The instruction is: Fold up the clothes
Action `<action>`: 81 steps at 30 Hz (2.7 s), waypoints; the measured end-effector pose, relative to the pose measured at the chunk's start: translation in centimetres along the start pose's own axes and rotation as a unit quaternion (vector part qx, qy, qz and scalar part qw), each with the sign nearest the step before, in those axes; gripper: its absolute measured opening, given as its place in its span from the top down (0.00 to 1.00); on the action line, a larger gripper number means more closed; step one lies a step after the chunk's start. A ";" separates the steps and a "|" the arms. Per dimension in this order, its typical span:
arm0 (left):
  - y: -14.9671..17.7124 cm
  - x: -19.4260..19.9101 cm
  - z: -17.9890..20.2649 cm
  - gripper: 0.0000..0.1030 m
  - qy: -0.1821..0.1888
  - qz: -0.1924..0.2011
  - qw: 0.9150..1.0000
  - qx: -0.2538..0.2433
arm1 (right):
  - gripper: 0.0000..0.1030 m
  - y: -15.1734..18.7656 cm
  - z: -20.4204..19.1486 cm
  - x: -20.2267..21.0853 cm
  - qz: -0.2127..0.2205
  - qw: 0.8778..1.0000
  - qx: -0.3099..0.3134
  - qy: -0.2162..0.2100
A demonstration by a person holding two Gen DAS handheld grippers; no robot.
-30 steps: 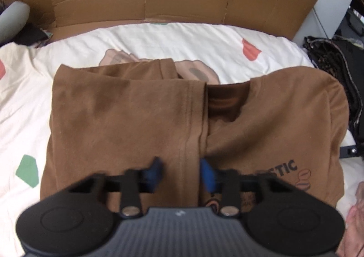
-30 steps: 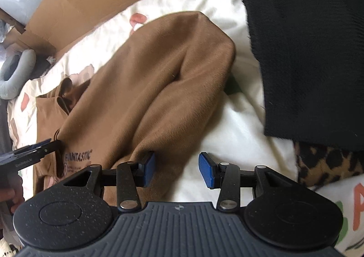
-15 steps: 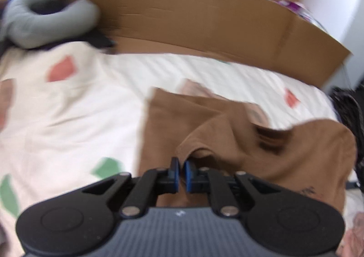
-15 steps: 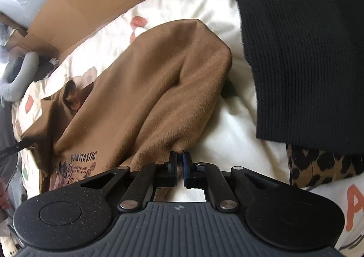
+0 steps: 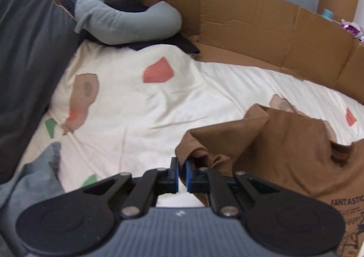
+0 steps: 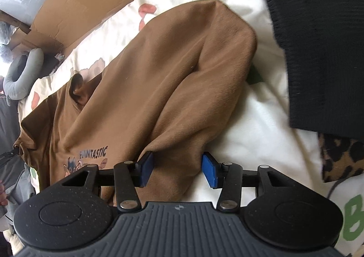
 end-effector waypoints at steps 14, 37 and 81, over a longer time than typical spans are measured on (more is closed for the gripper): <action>-0.9 1.1 -8.5 0.97 -0.078 -0.001 0.997 0.011 | 0.94 -0.8 0.6 3.1 -0.010 0.992 0.103 0.077; 8.1 4.8 -17.0 0.97 -0.128 -0.075 0.987 0.067 | 0.95 -2.3 3.2 8.0 -0.017 0.963 0.198 0.184; 7.4 13.7 -13.9 0.58 -0.064 -0.066 0.993 0.078 | 0.62 -3.1 -3.0 13.9 0.054 0.977 0.185 0.093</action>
Point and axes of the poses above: each gripper's, at about its wrist camera, not at the fingertips, and x roughly against the way its jaws point, z to its right, y to its underside, the point moved 10 cm from there along -x, roughly the way its jaws point, and after that the axes turned 4 degrees about y, right-handed, at the moved point
